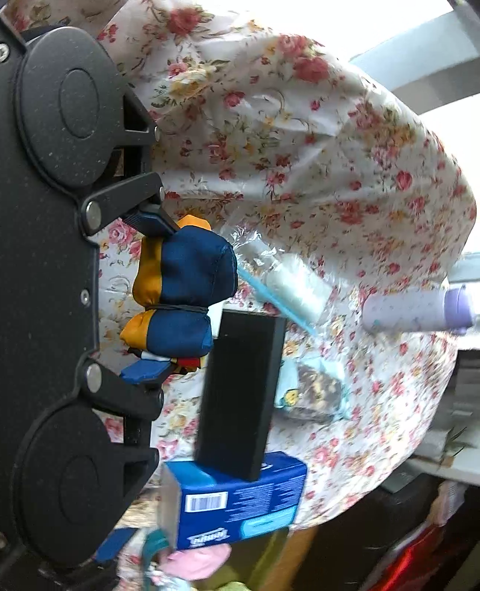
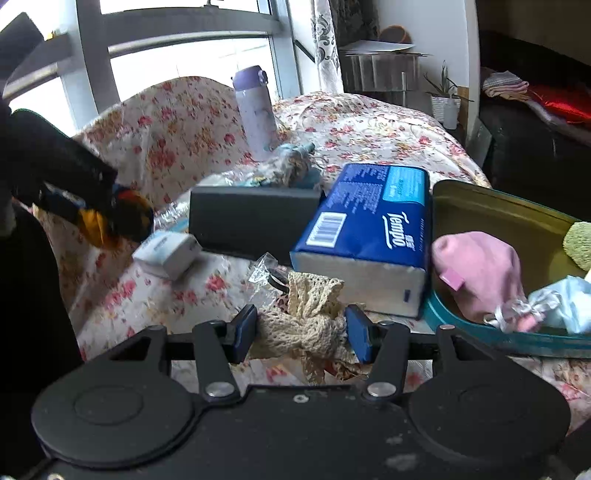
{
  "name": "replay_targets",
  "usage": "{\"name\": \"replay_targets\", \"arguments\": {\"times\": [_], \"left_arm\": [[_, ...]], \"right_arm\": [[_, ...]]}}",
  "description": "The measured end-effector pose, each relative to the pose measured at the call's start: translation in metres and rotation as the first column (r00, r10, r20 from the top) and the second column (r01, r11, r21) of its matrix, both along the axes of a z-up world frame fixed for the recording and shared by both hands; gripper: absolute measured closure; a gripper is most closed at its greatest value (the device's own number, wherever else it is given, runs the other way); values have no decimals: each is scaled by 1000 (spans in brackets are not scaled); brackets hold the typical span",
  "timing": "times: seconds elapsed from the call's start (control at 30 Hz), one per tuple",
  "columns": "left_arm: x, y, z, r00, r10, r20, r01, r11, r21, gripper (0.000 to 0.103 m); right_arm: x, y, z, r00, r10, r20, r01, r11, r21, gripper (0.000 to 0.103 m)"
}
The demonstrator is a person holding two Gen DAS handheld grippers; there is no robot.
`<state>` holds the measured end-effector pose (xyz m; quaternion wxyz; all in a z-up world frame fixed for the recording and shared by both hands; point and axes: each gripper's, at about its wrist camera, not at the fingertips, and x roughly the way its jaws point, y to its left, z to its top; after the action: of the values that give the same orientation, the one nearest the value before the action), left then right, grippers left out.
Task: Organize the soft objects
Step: 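Carry the lace cloth and plush over the tin and open both tools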
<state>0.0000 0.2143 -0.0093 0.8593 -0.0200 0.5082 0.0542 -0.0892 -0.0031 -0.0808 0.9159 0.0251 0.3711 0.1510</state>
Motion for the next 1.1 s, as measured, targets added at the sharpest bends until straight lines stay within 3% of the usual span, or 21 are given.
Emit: {"name": "replay_targets", "arguments": {"times": [0.3,0.63,0.93,1.1], "left_arm": [[-3,3,-1,999,35,29,-35,999,-23,41],[-5,10,1,997,53,56,-49,996,-80,41],[-8,-1,-5,998,28,53,-23,995,-94,41],[-10,-19,-17,1000,-17,26,19,997,-73,41]], "right_arm": [[-13,6,-4,1000,9,-18,-11,998,-68,51],[-33,-4,13,1000,-19,-10,18,998,-66,51],[-25,-56,62,980,-170,100,174,984,-31,51],[0,-103,77,935,-307,177,320,946,-55,51]]}}
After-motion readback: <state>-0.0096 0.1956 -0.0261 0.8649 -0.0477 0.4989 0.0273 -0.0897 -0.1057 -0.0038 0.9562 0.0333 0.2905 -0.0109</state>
